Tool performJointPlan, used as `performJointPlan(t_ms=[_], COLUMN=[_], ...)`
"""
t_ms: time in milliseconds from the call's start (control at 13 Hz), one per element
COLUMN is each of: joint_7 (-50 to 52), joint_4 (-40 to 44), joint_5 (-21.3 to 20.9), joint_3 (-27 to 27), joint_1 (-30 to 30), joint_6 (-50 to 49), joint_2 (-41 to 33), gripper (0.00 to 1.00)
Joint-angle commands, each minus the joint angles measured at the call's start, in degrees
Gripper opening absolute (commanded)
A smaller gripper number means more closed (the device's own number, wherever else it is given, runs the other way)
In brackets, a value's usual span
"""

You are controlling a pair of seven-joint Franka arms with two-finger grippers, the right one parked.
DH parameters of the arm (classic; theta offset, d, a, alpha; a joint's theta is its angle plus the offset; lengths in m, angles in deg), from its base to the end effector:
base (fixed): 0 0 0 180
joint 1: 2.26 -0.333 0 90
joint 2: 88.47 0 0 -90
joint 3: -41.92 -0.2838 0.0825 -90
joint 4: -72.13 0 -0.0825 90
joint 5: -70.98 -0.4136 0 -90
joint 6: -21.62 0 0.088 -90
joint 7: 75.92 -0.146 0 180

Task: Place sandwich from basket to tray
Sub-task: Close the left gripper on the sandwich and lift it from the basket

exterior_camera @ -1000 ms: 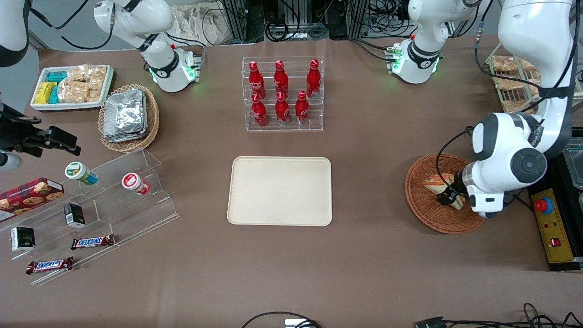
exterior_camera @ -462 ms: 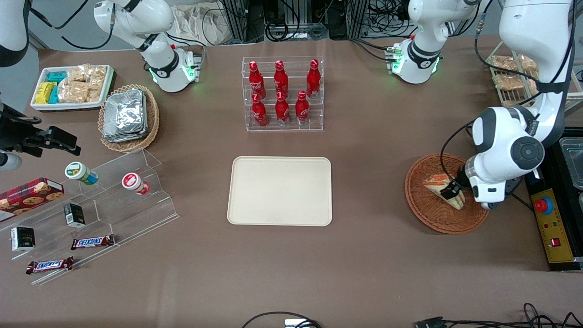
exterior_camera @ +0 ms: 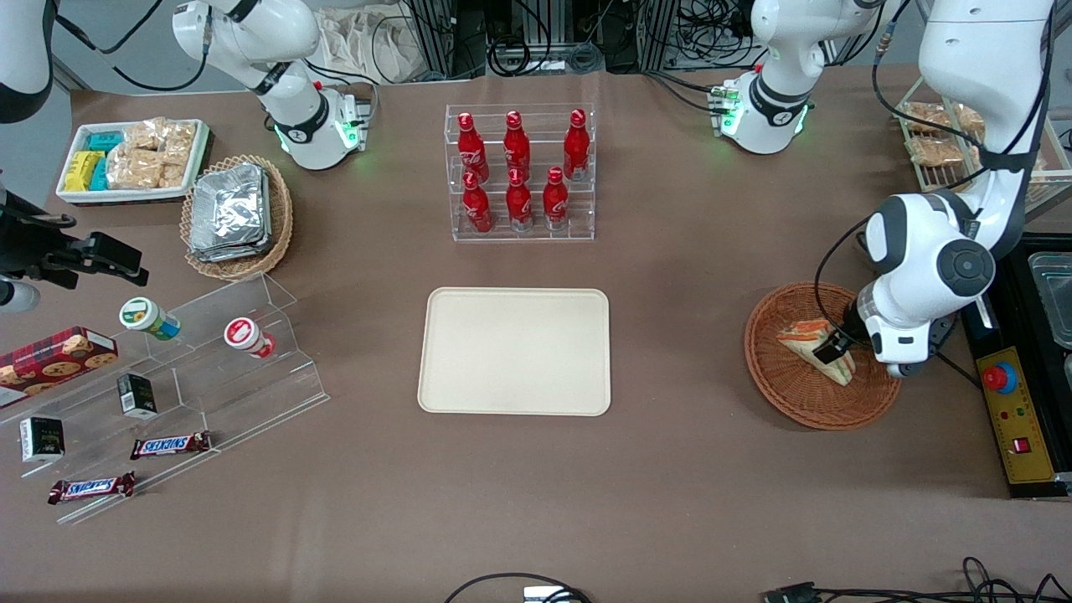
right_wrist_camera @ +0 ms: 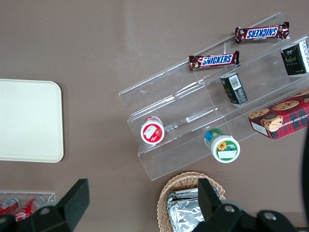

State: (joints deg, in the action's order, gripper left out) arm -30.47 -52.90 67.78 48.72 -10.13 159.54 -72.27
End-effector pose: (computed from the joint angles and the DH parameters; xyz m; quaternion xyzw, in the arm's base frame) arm 0.5614 0.0093 0.1620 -0.9258 -0.3769 0.0249 0.0119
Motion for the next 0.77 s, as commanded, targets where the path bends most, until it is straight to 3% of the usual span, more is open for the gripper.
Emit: performJointPlan(t_ms=[0,154,231,385,538,692], joint_7=[3.1,6.1,6.1,6.2,5.3,5.3], joint_4=[-1.0,-0.9,-0.9,-0.7,-0.7,0.5], joint_5=[0.3,0.3,0.1,0.1,-0.6,-0.7], joint_3=[0.4,0.5,0.5,0.5,0.5,0.7], joint_1=[0.0,0.6,0.6,0.7,0.6,0.8], joint_6=[1.4,2.1,2.1,2.0,1.3,-1.4], joint_2=[0.1,0.8,0.8,0.5,0.2,-0.3], gripper=[1.0,1.0,0.91,0.55,0.03,0.0])
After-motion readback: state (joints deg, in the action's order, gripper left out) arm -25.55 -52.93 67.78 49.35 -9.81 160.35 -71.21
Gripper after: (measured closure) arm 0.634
